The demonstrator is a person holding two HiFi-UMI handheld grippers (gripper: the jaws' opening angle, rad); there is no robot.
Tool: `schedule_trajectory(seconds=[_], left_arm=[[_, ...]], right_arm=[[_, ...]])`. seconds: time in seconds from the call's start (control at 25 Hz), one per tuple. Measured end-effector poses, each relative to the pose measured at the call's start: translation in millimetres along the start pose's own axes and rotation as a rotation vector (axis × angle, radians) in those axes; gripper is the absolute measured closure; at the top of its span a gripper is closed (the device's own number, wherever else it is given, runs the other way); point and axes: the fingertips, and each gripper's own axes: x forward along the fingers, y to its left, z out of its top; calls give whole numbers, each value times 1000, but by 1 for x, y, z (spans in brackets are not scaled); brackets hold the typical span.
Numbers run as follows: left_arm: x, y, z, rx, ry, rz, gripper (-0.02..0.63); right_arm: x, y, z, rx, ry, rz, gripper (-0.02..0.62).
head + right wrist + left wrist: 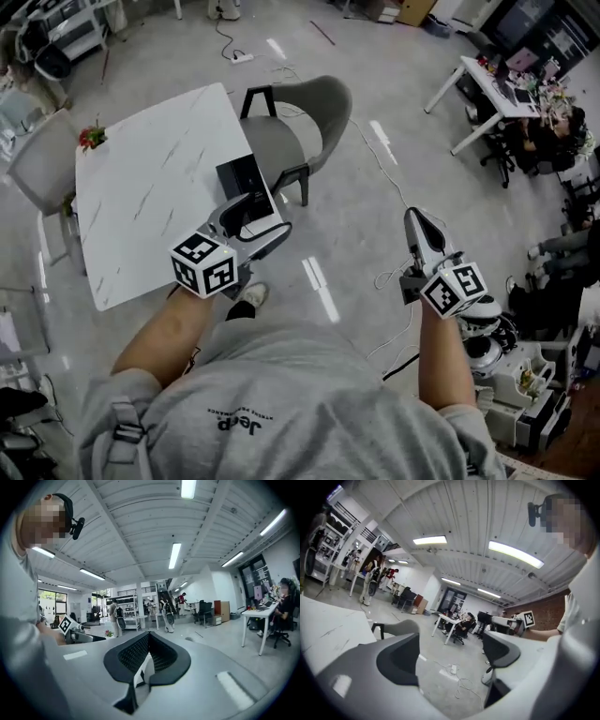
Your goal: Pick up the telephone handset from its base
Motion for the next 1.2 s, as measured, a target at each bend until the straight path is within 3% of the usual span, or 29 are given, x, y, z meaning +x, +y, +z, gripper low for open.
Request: schedule_trajectory(seconds=[0.24, 0.48, 1.0, 1.2], left_arm=[[-44, 97, -39, -120, 32, 182, 147], [-44, 171, -86, -195, 129, 266, 147], [6, 247, -149, -447, 253, 228, 152], [19, 257, -165, -508, 291, 225, 215]], right_arm=[[86, 36, -31, 8, 80, 114, 591], [142, 49, -59, 14, 140, 151, 591], [196, 47, -113, 65, 225, 157, 591], [198, 41, -124, 80, 246, 140, 591]])
